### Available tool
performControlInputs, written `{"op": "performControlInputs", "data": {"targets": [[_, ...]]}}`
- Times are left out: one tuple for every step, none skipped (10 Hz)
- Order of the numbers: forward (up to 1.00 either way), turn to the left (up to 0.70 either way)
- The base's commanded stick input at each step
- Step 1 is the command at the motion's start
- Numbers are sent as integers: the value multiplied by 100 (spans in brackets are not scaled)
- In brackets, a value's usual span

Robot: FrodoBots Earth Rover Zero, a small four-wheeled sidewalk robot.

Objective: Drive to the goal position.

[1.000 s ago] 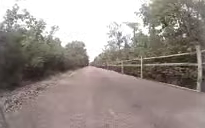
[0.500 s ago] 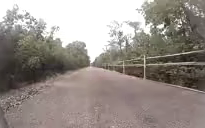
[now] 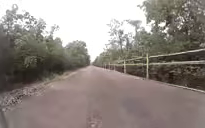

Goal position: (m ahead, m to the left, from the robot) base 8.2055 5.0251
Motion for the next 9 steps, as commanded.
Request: {"op": "performControlInputs", "data": {"targets": [[70,35],[70,35],[70,35],[70,35],[70,7],[70,2],[70,0],[70,1],[70,2]]}}
